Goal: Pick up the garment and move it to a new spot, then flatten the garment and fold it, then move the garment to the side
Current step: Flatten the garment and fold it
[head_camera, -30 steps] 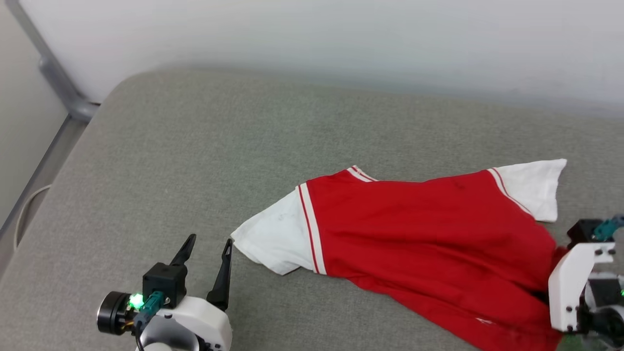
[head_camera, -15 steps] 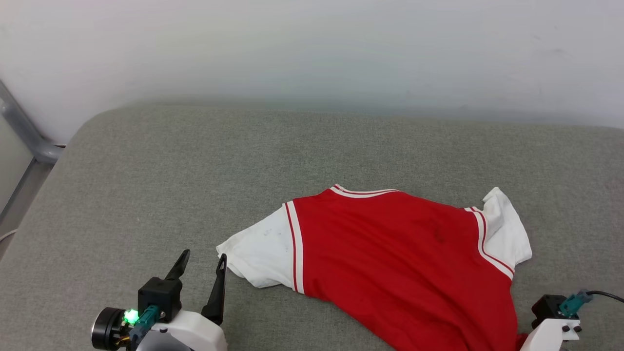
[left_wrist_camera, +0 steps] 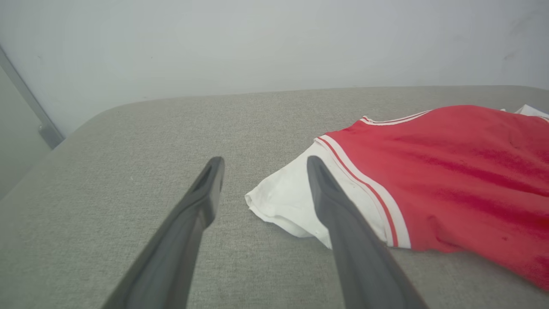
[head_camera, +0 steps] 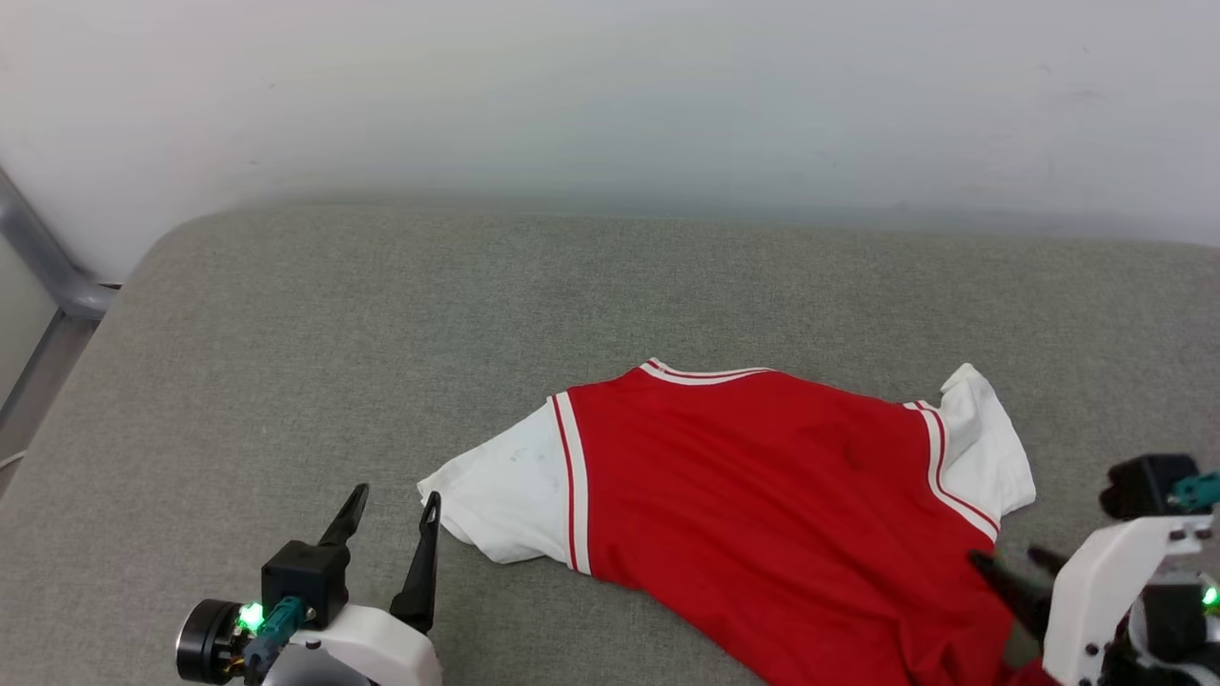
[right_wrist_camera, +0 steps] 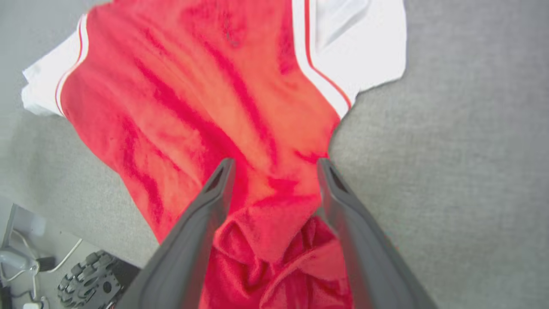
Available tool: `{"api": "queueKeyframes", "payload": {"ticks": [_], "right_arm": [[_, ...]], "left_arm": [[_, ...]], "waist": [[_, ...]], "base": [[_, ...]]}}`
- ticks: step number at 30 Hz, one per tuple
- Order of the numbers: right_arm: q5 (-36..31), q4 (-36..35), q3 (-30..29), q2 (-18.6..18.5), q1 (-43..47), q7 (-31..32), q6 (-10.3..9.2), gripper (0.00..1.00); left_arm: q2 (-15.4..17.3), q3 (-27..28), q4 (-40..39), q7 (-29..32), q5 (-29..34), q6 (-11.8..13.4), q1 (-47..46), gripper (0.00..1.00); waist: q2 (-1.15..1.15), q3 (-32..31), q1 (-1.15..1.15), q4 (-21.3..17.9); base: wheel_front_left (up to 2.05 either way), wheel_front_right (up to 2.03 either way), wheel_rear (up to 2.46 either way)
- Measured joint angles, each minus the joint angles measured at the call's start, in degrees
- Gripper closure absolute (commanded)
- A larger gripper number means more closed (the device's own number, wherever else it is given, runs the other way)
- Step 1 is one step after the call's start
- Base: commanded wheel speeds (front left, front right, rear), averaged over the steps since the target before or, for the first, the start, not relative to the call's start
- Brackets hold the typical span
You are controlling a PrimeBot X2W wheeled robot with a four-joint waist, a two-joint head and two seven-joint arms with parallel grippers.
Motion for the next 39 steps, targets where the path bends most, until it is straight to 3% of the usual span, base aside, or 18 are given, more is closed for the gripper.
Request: {"api": "queueKeyframes", "payload": {"ticks": [11, 17, 20, 25, 31, 39], "right_arm": [[-0.8, -2.2, 2.6, -4.8, -4.2, -27.9, 0.00, 0.00], [-1.6, -0.9, 3.3, -5.0, -6.2, -36.8, 0.00, 0.00], [-2.0, -1.0, 3.3, -5.0, -6.8, -38.7, 0.00, 0.00], [-2.5, -1.9, 3.3, -4.7, -6.9, -39.4, 0.00, 0.00], [-2.6, -2.6, 2.9, -4.0, -7.4, -39.4, 0.00, 0.00], [-3.0, -3.3, 3.2, -3.8, -8.1, -39.4, 0.00, 0.00]], "left_arm": [[0.2, 0.7, -1.6, 1.2, -2.3, 0.0, -0.3, 0.00], [3.2, 0.3, -1.5, 11.5, -3.3, -1.1, -3.2, 0.00], [5.9, -0.1, -1.3, 19.4, -3.4, -1.9, -4.9, 0.00], [8.9, 0.0, -2.1, 28.9, -3.1, -0.9, -7.9, 0.00], [9.6, -0.8, -3.3, 35.1, -3.9, -1.0, -9.5, 0.00], [9.9, -2.1, -1.8, 37.5, -2.3, 0.2, -11.5, 0.00]], "waist": [[0.00, 1.7, 0.00, -2.0], [0.00, 5.2, 0.01, -3.1], [0.00, 7.1, 0.01, -3.7], [0.00, 10.2, 0.01, -4.6], [0.00, 13.1, 0.01, -5.6], [0.00, 16.4, 0.01, -6.2]], "base": [[0.00, 0.00, 0.00], [0.00, 0.00, 0.00], [0.00, 0.00, 0.00], [0.00, 0.00, 0.00], [0.00, 0.00, 0.00], [0.00, 0.00, 0.00]]}}
